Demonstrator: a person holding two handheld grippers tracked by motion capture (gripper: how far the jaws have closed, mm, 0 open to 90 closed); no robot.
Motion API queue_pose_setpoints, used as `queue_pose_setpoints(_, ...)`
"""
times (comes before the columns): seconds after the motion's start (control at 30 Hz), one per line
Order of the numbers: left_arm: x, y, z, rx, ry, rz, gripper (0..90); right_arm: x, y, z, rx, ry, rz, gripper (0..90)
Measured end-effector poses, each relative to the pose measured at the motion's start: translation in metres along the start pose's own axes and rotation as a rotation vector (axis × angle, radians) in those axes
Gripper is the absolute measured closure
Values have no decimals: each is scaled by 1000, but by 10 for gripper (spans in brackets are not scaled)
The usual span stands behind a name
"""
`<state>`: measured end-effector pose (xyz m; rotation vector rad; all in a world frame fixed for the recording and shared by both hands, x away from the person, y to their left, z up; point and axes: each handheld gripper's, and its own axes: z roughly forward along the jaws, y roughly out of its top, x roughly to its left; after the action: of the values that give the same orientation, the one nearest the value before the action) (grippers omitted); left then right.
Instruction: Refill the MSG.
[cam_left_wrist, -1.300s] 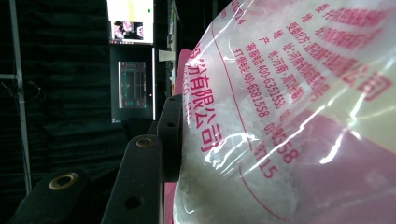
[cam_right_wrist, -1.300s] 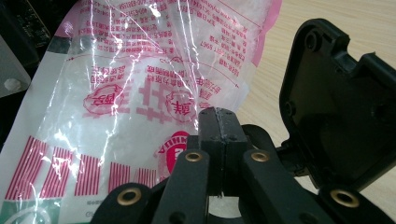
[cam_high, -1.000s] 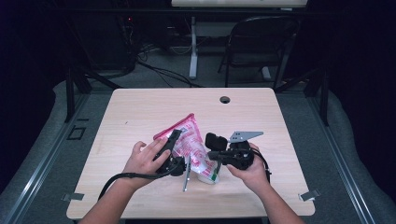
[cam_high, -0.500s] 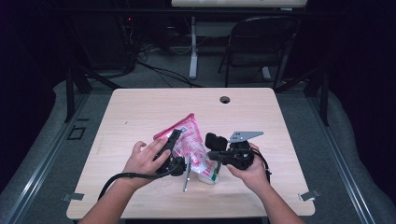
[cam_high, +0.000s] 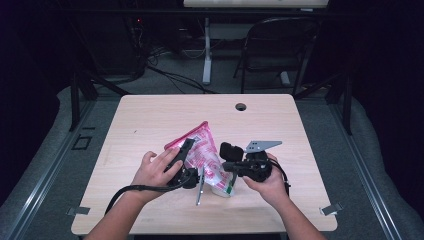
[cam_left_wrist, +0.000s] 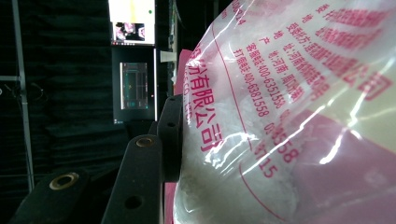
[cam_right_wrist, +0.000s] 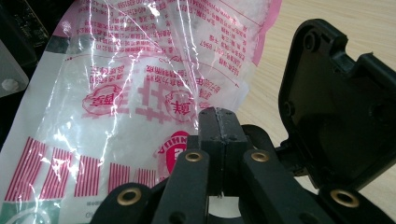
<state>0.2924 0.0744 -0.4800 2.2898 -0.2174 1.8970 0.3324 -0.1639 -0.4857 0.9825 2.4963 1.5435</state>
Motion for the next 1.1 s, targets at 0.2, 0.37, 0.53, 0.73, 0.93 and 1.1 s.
queue_pose_setpoints(0.2,0,0,0,1,-5,-5,648,0,0,0,-1,-1,1,900)
queue_pose_setpoints(0.37,0,0,0,0,-3,-3,648,0,0,0,-1,-2,1,900)
queue_pose_setpoints(0.53,0,0,0,-1,-2,-3,648,0,0,0,-1,-2,1,900)
queue_pose_setpoints(0.73,0,1,0,-1,0,-3,648,0,0,0,-3,-2,2,900)
queue_pose_setpoints(0.93,1,1,0,-3,7,0,648,0,0,0,-5,-2,3,900)
queue_pose_setpoints(1.1,1,1,0,-5,9,2,648,0,0,0,-4,-3,2,900)
